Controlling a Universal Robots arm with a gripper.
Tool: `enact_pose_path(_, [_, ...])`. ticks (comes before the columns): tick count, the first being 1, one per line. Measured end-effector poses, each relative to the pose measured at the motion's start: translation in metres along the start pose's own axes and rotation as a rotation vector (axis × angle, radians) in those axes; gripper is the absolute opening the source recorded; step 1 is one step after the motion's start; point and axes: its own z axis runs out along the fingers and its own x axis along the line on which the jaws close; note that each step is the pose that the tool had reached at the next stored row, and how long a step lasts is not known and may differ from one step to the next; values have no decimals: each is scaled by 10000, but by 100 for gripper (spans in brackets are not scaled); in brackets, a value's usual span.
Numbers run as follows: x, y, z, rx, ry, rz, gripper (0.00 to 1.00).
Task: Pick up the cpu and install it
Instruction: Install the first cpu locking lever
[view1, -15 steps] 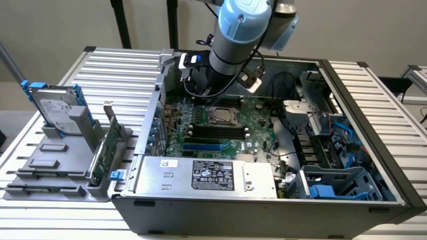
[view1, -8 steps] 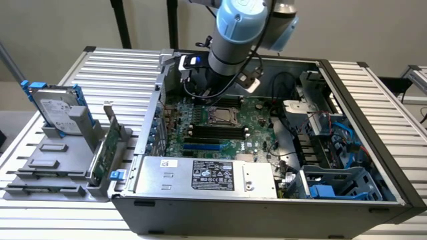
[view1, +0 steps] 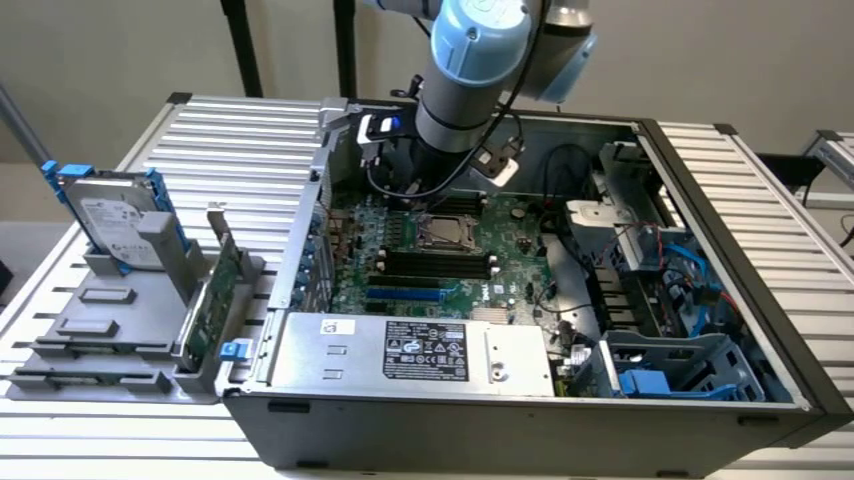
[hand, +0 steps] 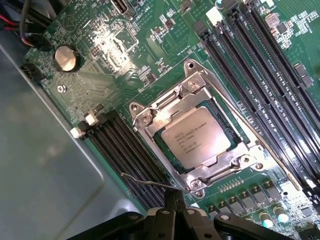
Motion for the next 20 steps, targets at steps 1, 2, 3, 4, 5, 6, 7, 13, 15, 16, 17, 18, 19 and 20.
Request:
enact_pose_path(1, [0, 0, 2, -7, -5, 1, 11])
enact_pose_path(2, [-1, 0, 3, -10, -10, 2, 11])
enact_pose_path(3, [-1, 2, 8, -12, -11, 2, 11])
enact_pose_path(4, [-3, 4, 15, -14, -14, 2, 11])
enact_pose_path(5, [-4, 5, 23, -16, -17, 3, 11])
enact_pose_path(6, [-5, 8, 32, -17, -18, 3, 11])
enact_pose_path(7, [-6, 9, 40, -18, -21, 3, 11])
enact_pose_path(13, [14, 30, 66, -81, -100, 12, 11])
enact_pose_path(15, [28, 42, 68, -134, -170, 20, 11])
enact_pose_path(16, [39, 50, 69, -158, -202, 23, 11])
enact_pose_path(17, [51, 57, 71, -181, -232, 27, 11])
enact_pose_path(18, [65, 63, 74, -201, -260, 30, 11])
enact_pose_path(19, [78, 67, 77, -213, -279, 33, 11])
enact_pose_path(20, [89, 70, 80, -215, -292, 36, 11])
